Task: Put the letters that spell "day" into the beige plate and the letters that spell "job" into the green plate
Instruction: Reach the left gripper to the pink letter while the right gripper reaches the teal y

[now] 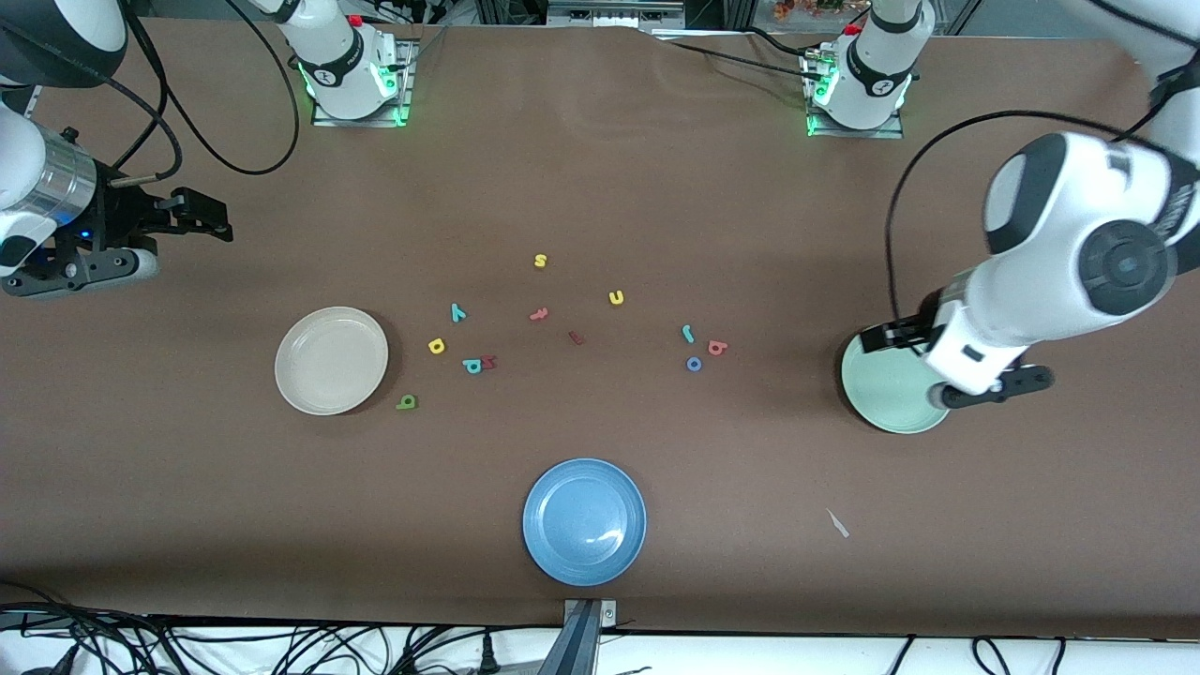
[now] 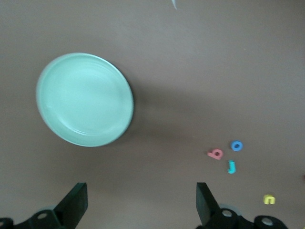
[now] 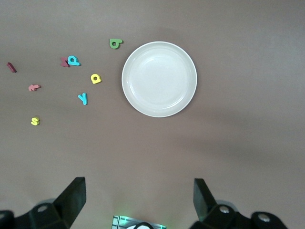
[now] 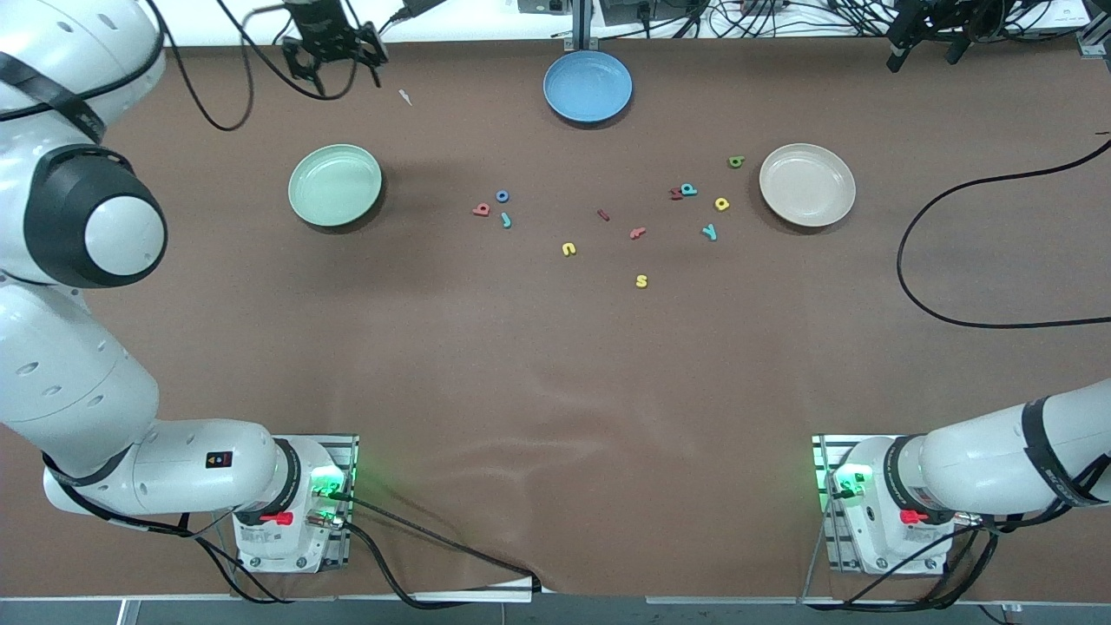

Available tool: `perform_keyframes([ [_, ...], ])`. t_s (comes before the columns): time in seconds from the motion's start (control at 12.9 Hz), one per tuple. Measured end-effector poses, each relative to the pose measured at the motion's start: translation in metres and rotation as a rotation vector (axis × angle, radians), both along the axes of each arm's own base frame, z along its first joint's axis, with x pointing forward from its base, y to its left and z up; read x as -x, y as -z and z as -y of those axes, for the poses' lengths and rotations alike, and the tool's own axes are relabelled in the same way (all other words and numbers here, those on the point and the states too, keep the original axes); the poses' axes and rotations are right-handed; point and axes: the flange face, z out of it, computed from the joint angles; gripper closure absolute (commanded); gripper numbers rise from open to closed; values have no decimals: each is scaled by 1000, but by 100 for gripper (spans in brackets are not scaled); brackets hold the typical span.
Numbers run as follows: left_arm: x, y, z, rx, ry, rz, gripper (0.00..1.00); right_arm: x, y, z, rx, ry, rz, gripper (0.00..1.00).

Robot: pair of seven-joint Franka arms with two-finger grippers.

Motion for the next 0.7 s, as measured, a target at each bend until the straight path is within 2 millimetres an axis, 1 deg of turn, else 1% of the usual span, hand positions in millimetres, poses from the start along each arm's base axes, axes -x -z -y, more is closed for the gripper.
perform_keyframes([
  [0.15,0,37,19,17,-40,-2,0,-1,0,-4,-2,-7,7,0],
  [0.31,7,71,39,6,-134,8,0,-1,-1,-12,-8,-18,19,0],
  [0.54,31,112,73,-40,-308,-23,0,-4,3,-25,-14,-37,26,0],
  [0.7,40,139,94,-62,-429,-36,0,-11,13,-27,-19,-38,30,0],
])
